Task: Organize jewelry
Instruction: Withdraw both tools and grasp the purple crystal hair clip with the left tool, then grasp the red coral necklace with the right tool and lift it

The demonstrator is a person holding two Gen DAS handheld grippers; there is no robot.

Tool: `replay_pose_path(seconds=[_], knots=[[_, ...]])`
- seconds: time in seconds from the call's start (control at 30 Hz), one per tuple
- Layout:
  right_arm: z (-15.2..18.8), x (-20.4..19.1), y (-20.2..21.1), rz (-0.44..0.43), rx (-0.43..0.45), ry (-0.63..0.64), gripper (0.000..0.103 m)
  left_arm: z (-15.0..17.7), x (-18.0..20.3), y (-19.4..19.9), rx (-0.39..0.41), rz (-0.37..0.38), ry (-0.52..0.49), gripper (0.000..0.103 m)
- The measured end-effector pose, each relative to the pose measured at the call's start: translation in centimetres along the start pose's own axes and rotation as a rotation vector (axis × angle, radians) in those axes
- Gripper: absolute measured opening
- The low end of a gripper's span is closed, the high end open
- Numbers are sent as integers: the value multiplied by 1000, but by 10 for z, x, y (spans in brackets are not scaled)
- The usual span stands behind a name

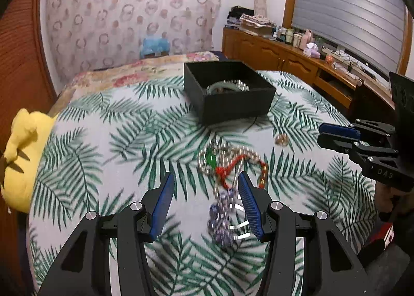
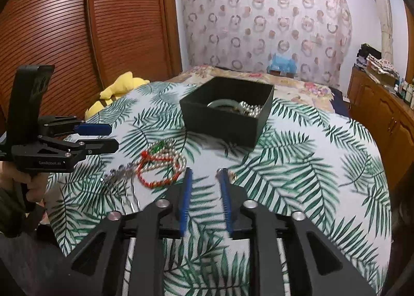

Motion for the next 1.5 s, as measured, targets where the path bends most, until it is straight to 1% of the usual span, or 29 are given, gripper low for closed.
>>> replay_pose_path(seconds=[0.17,0.27,0.3,0.33,0.4,0.5,0.6,0.7,0.8,0.87,0.9,1.07,1.23,1.37,1.5], knots=[[14,-4,-5,5,-28,-4,29,15,1,-7,-40,12,4,49],[21,-6,-9,5,-48,-5,30,20,3,-11,-58,34,11,49],[23,-6,-10,4,-54,-7,30,21,4,-12,-58,41,14,47],[24,-6,-10,3,-57,-8,30,21,5,-13,-59,45,16,43],[26,-7,-12,-3,-63,-7,30,22,6,-17,-70,52,22,38],[28,-10,-14,-7,-70,-2,30,22,8,-21,-82,59,27,33],[28,-13,-16,0,-76,11,30,23,8,-26,-98,61,34,31],[29,-14,-17,-1,-82,14,30,24,7,-27,-94,62,38,30],[29,-15,-18,-1,-89,20,31,24,10,-28,-88,48,19,29],[29,-15,-18,0,-92,22,31,24,11,-28,-84,52,19,26],[29,-15,-18,-1,-93,22,31,24,11,-28,-83,55,20,21],[27,-18,-19,-8,-98,31,31,24,9,-24,-73,59,31,20],[21,-21,-20,-20,-98,45,31,24,3,-11,-24,36,46,20],[14,-27,-24,-36,-100,67,31,21,-6,3,22,2,62,20],[5,-34,-34,-66,-117,87,31,19,-19,12,43,-24,80,20]])
Point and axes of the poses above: each gripper's, at about its wrist camera, not at the fingertips, and y roughly against the way its jaws point, x to its right, z to its underside, the point moved 3 cm from there along -y, roughly the way its jaws point, and after that the axes turned 6 degrees about -z, right-handed, at the moved point
